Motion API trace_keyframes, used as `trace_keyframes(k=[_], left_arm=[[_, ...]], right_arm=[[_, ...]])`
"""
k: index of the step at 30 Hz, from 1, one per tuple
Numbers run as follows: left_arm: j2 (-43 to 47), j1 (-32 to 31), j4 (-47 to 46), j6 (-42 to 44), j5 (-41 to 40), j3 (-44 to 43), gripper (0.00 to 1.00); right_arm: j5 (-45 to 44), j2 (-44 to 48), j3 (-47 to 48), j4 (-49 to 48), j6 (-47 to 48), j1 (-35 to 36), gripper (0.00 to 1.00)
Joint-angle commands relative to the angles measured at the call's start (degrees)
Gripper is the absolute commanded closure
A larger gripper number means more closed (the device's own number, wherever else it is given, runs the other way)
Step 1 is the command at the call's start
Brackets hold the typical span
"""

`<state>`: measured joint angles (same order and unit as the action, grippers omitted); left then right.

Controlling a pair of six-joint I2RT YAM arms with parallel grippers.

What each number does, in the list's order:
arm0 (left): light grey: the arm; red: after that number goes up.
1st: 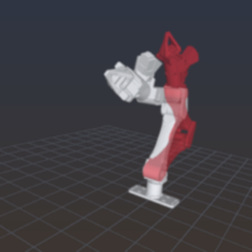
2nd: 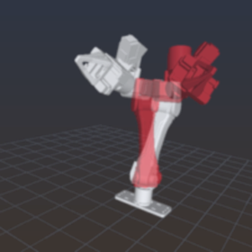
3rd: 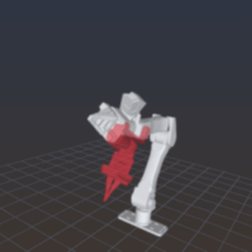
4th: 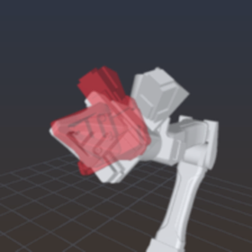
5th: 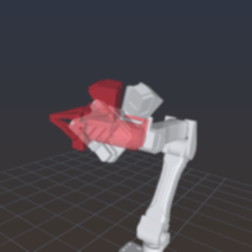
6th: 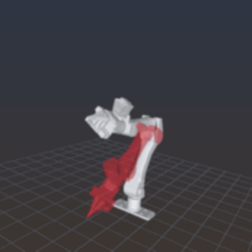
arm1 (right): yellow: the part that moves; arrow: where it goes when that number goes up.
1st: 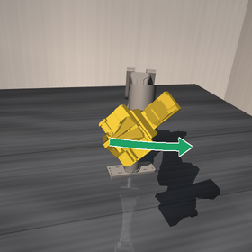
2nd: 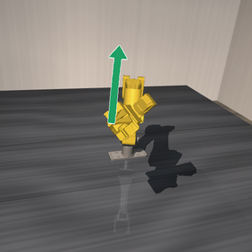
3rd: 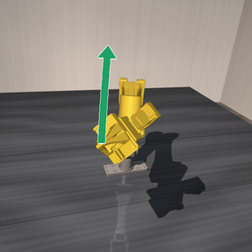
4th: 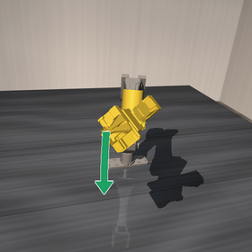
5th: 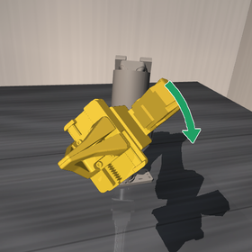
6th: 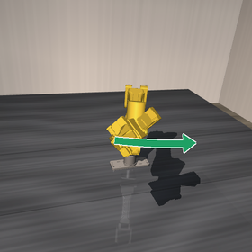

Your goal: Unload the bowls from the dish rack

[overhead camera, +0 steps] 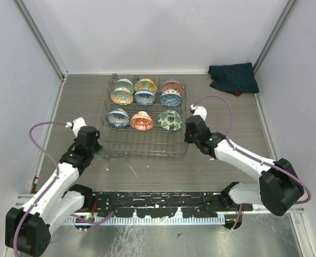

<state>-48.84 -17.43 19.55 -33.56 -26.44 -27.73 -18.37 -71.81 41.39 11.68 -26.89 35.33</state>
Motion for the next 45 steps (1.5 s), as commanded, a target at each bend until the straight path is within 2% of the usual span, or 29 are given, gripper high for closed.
trace_keyframes(k=[1,17,31,45], left_arm=[[4.62,0.62,-3.75,-2.44,-3.67,-0.88,1.00],[12.07,0.53,-0.64,-4.47,3.16,3.09,1.00],[24.44,0.45,6.76,-6.87,2.72,5.57,1.00],[22.78,0.46,6.18,-7.04,2.01,6.09,1.00]], right_arm=[[0.98,2.91,-1.21,1.00,-2.15,3.86,0.99],[-6.49,9.87,-5.80,7.88,-10.46,14.28,0.99],[-9.57,11.66,-6.94,11.18,-13.68,18.26,0.99],[-12.23,13.17,-6.94,12.60,-13.89,18.37,0.99]])
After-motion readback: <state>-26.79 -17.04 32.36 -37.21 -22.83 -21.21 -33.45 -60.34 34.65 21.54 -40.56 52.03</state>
